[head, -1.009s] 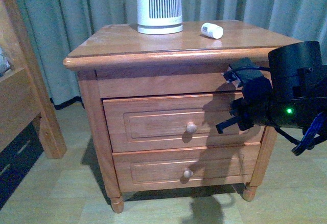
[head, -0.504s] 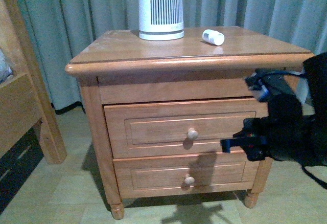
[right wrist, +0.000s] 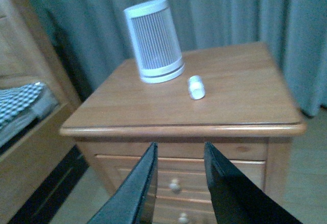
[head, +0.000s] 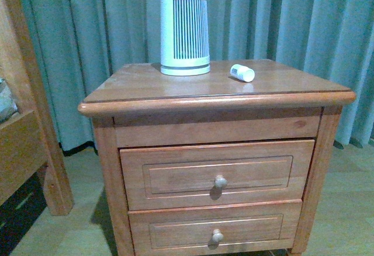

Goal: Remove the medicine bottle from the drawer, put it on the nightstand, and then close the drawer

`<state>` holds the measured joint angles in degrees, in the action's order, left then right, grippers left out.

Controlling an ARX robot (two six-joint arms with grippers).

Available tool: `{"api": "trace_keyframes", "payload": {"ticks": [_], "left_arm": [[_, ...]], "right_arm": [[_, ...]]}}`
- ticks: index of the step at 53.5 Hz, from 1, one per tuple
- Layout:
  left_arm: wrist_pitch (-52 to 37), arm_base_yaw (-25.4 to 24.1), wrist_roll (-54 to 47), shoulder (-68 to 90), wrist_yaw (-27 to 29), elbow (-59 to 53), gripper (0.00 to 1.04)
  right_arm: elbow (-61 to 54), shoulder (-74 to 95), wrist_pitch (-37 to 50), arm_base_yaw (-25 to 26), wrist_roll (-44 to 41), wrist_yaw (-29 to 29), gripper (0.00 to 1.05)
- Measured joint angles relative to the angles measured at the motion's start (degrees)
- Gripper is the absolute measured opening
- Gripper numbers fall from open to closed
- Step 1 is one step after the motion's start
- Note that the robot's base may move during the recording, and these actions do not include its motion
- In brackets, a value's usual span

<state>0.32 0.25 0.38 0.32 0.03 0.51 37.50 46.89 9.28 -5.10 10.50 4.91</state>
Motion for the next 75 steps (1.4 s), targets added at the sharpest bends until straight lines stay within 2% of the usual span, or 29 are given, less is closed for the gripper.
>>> {"api": "trace_keyframes", "payload": {"ticks": [2, 4, 7, 11, 15, 30, 47, 75], "left_arm": [[0.00, 0.00, 0.00, 0.00, 0.00, 0.00, 0.98], [0.00, 0.00, 0.00, 0.00, 0.02, 0.00, 0.98], [0.00, 0.00, 0.00, 0.00, 0.02, 0.00, 0.98], [0.00, 0.00, 0.00, 0.00, 0.00, 0.00, 0.98], [0.00, 0.00, 0.00, 0.00, -0.02, 0.00, 0.98], [0.00, 0.00, 0.00, 0.00, 0.00, 0.00, 0.98], [0.00, 0.00, 0.00, 0.00, -0.02, 0.00, 0.98], [0.00, 0.00, 0.00, 0.00, 0.00, 0.00, 0.98]], "right_arm": [[-1.68, -4.61, -3.54, -0.57, -3.17, -6.12, 0.17], [-4.26, -9.55, -6.69, -0.66, -5.49, -8.96, 0.10], [-7.76, -15.69, -10.01, 1.44, -7.41, -6.49, 0.02], [-13.84, -26.67, -15.37, 4.52, -8.79, -5.55, 0.03], [-20.00, -34.40, -13.62, 4.76, -9.51, -4.85, 0.03], [-35.98, -45.31, -9.60, 4.98, -10.14, -4.87, 0.03], [-36.74, -46.49, -9.46, 5.01, -10.19, -4.90, 0.03], [-36.74, -46.51, -9.46, 5.01, -10.27, -4.87, 0.93]]}}
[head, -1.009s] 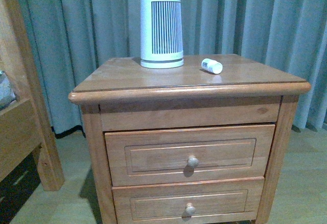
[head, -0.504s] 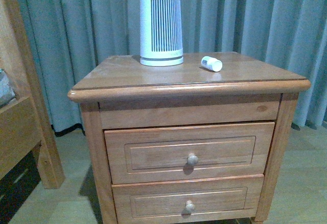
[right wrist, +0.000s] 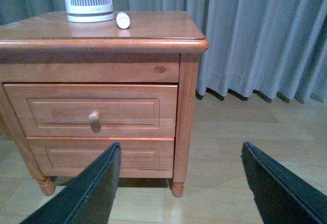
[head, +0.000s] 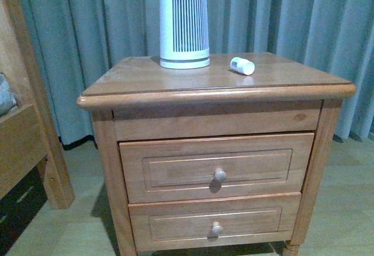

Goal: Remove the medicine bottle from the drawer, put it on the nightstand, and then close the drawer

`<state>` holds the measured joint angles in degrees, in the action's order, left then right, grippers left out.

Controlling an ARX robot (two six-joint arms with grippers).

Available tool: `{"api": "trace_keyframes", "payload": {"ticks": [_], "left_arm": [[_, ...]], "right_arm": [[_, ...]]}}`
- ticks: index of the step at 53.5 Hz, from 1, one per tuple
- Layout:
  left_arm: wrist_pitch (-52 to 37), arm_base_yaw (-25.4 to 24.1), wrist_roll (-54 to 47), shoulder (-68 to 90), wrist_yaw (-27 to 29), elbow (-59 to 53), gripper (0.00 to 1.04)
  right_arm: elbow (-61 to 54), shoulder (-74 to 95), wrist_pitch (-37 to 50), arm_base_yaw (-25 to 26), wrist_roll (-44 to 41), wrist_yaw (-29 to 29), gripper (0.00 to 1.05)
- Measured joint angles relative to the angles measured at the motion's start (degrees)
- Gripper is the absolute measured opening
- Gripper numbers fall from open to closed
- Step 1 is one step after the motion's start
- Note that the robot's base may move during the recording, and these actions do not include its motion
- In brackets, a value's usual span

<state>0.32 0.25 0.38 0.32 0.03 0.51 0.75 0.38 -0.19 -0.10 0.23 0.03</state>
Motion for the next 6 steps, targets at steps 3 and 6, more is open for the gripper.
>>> {"api": "trace_keyframes", "payload": {"ticks": [3, 6], "left_arm": [[0.00, 0.00, 0.00, 0.00, 0.00, 0.00, 0.98], [0.00, 0.00, 0.00, 0.00, 0.00, 0.00, 0.98]], "right_arm": [[0.00, -0.02, 0.00, -0.02, 0.00, 0.00, 0.99], [0.00, -0.02, 0.00, 0.00, 0.00, 0.00, 0.98]]}}
